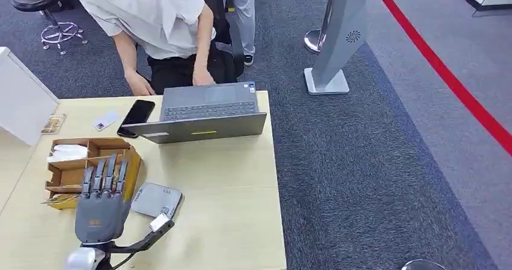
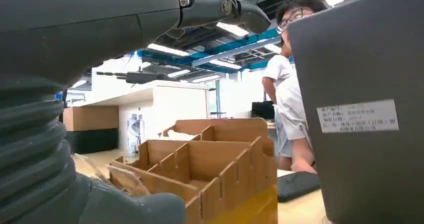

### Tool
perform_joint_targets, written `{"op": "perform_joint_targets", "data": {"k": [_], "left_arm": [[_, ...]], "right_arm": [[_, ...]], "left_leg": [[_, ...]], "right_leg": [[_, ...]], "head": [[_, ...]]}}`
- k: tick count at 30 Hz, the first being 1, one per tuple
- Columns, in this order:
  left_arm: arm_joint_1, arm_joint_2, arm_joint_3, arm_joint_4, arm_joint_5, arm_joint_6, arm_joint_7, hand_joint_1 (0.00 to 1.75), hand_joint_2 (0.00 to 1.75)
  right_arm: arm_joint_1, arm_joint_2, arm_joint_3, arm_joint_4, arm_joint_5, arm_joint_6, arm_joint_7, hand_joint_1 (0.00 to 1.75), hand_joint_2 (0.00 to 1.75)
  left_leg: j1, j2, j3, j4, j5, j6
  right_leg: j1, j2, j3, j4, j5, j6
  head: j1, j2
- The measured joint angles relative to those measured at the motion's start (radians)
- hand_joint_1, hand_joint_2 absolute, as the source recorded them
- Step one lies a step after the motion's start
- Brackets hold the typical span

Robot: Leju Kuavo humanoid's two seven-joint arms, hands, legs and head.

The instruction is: Pass the card to the sensor for recognition and then transmit it.

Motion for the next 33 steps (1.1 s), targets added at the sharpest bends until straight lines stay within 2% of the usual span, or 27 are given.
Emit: {"op": "perform_joint_targets", "data": {"k": [3,6,13,20,28,33], "left_arm": [[0.043,0.013,0.0,-0.02,-0.022,0.008,0.007,0.0,1.75],[0.094,0.029,-0.012,-0.049,-0.05,0.043,0.029,0.0,1.75],[0.179,0.077,-0.067,-0.11,-0.08,0.09,0.114,0.0,1.75],[0.2,0.102,-0.082,-0.136,-0.08,0.091,0.121,0.0,1.75],[0.214,0.13,-0.09,-0.155,-0.066,0.087,0.185,0.0,1.75],[0.212,0.146,-0.089,-0.154,-0.024,0.038,0.194,0.0,1.75]], "right_arm": [[0.004,-0.002,0.0,-0.002,0.0,0.006,-0.005,0.0,1.75],[0.01,-0.003,0.0,-0.005,0.0,0.006,-0.007,0.0,1.75],[0.02,-0.014,0.0,-0.008,0.005,0.008,-0.01,0.0,1.75],[0.02,-0.018,0.0,-0.008,0.013,0.009,-0.01,0.0,1.75],[0.023,-0.023,0.0,-0.008,0.026,0.014,-0.031,0.0,1.75],[0.024,-0.027,0.0,-0.008,0.037,0.022,-0.037,0.0,1.75]], "left_leg": [[0.0,0.0,0.0,0.0,0.0,0.0],[0.0,0.0,0.0,0.0,-0.001,-0.001],[0.0,0.0,0.0,0.0,-0.001,-0.001],[0.0,0.0,0.0,0.0,-0.001,-0.001],[0.0,0.0,0.0,0.0,-0.001,-0.001],[0.0,0.0,0.0,0.0,-0.001,-0.001]], "right_leg": [[0.0,0.0,0.0,0.0,0.0,0.0],[0.0,0.0,0.0,0.0,-0.001,0.0],[0.0,0.0,0.0,0.0,-0.001,0.0],[0.0,0.0,0.0,0.0,-0.001,0.0],[0.0,0.0,0.0,0.0,-0.001,0.0],[0.0,0.0,0.0,0.0,-0.001,0.0]], "head": [[0.0,0.0],[0.0,0.0],[0.0,0.0],[0.0,0.0],[0.0,0.0],[0.0,0.0]]}}
